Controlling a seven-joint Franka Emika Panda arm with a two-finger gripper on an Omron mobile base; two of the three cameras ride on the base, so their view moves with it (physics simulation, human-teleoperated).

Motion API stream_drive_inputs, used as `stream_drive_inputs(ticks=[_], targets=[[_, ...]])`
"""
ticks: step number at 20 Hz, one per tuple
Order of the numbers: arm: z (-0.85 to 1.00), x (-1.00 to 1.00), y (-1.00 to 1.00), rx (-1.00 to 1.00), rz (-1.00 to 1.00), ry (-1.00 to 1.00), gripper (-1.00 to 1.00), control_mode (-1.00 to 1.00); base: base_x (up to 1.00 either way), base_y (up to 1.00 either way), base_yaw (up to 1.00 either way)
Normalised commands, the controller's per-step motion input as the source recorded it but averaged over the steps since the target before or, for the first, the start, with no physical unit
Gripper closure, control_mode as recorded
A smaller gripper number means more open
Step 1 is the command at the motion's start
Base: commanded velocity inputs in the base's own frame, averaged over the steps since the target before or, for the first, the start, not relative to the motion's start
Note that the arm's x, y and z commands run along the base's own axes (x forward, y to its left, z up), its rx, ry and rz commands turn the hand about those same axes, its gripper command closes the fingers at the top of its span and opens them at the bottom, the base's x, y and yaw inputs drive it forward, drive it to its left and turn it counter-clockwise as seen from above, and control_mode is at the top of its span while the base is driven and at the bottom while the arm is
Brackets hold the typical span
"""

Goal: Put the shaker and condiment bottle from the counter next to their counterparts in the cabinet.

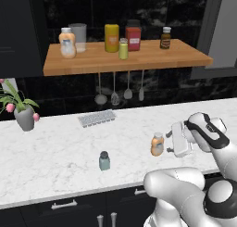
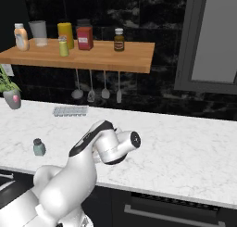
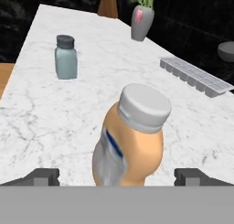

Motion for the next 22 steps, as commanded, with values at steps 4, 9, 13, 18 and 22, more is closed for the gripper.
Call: stream_drive_inputs(ticks=[4,9,13,18,22], targets=[[-0.02,0.08,0.01,0.00,0.03,0.00,-1.00,-1.00,0.00,0.00,0.00],[-0.02,0.15,0.01,0.00,0.01,0.00,-1.00,-1.00,0.00,0.00,0.00],[-0.02,0.12,0.02,0.00,0.01,0.00,-1.00,-1.00,0.00,0.00,0.00],[-0.03,0.07,0.06,0.00,0.01,0.00,-1.00,-1.00,0.00,0.00,0.00],[-0.05,0.03,0.08,0.00,0.01,0.00,-1.00,-1.00,0.00,0.00,0.00]])
